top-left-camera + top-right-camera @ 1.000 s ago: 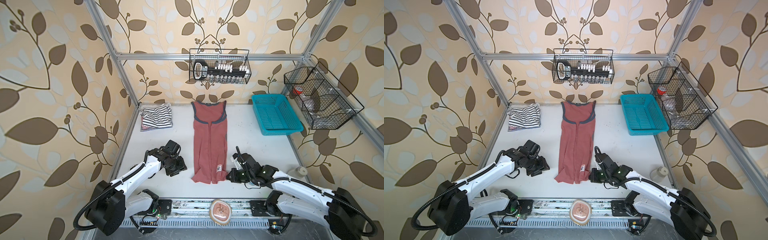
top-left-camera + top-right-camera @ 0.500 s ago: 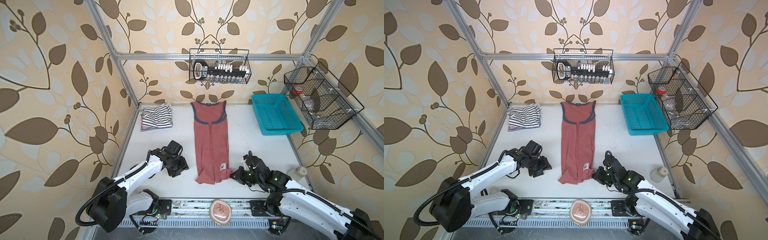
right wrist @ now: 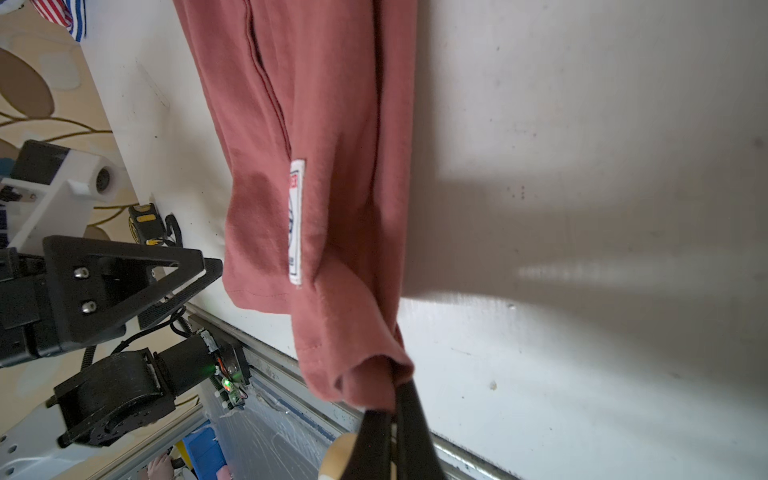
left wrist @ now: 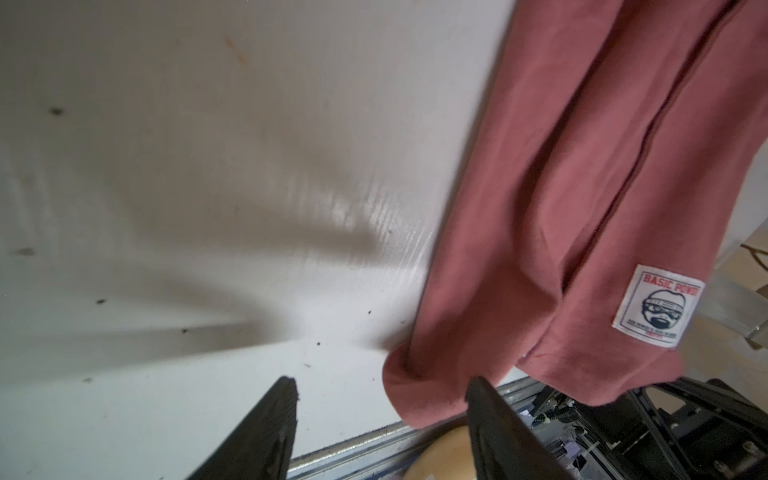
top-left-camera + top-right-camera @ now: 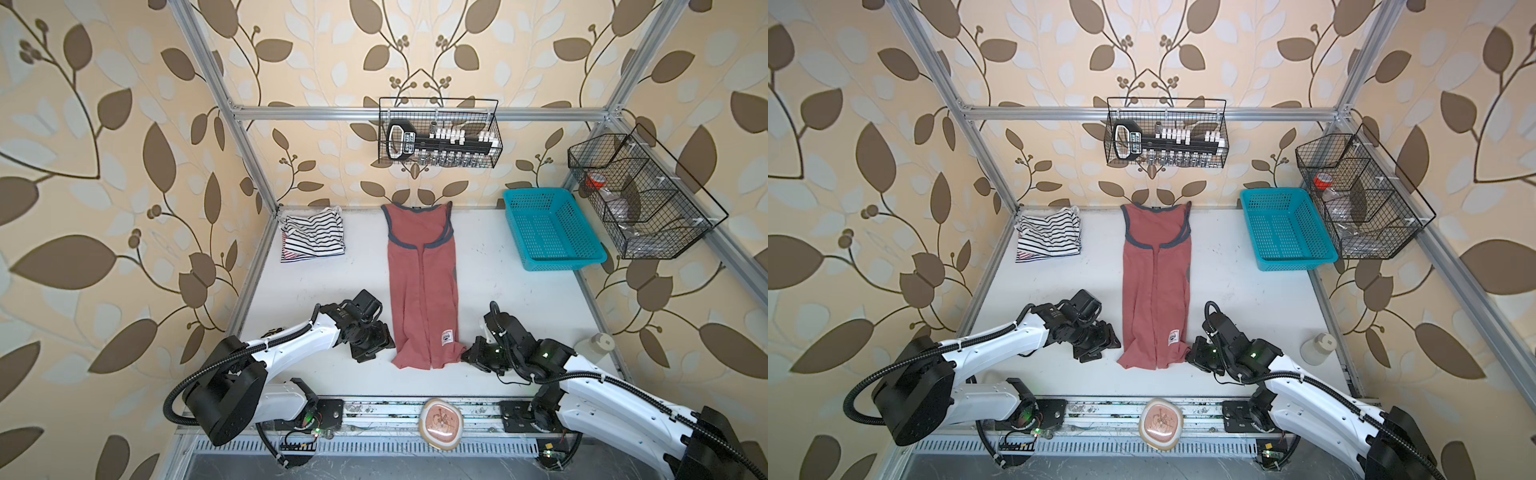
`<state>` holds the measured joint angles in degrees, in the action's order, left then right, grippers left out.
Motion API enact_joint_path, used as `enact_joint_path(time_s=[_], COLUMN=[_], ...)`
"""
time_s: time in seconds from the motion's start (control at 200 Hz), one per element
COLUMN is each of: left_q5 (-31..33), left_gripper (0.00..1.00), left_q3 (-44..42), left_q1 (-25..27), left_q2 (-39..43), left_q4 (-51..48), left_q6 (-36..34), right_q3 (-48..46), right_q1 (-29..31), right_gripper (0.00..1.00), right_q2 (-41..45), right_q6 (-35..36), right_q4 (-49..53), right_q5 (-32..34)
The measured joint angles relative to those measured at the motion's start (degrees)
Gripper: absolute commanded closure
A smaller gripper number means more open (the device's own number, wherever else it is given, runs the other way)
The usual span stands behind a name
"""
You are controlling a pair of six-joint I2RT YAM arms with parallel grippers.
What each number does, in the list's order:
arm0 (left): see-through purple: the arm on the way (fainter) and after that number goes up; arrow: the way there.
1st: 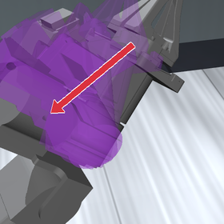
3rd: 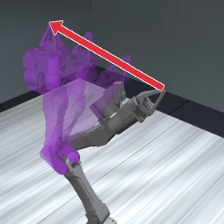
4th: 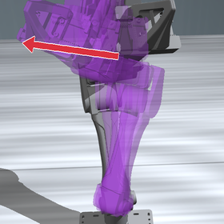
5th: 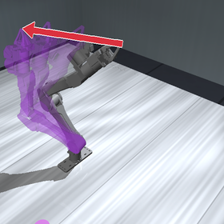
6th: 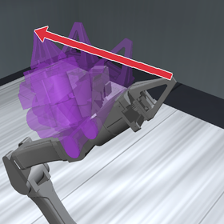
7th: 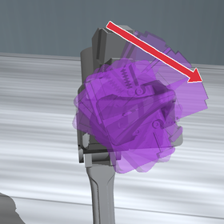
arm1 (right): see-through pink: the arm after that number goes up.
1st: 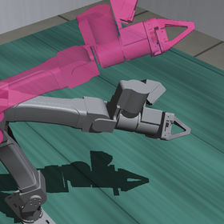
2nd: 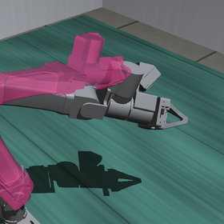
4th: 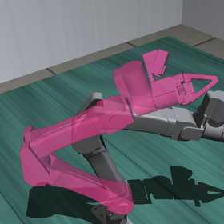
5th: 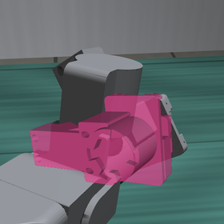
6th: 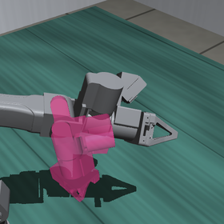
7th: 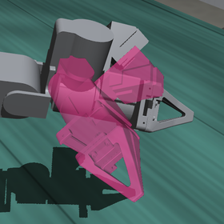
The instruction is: Fold and stack the tank tops
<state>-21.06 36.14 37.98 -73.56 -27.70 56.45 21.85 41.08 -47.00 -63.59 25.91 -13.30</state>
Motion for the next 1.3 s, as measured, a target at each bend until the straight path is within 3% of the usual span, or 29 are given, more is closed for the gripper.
enact_joint_path(time_s=[0.52,0.58,0.72,1.04,1.304], left_q5=[-0.98,-1.05,-1.29,2.23,6.62], left_gripper=[0.6,0.68,1.0,1.0,1.0], left_q3=[1.73,1.9,2.54,4.02,12.94], left_q1=[6.82,7.26,7.82,7.82,6.54], left_q2=[-7.58,-8.35,-10.93,-6.58,-2.69], left_q4=[3.13,3.63,4.96,0.0,-6.19], left_q6=[2.99,3.26,3.82,4.2,2.4], right_q3=[-0.04,-0.2,-1.14,-0.02,9.99], right_q1=[-0.33,-0.33,-0.35,-0.37,-3.72], right_gripper=[1.0,1.0,1.0,1.0,1.0], right_q2=[0.09,0.37,1.44,3.56,-0.5], right_q6=[3.43,3.48,3.48,6.84,13.79], right_q4=[-0.04,-0.15,-0.42,2.75,6.05], right_q5=[-0.66,-0.66,-0.66,-0.39,-1.18])
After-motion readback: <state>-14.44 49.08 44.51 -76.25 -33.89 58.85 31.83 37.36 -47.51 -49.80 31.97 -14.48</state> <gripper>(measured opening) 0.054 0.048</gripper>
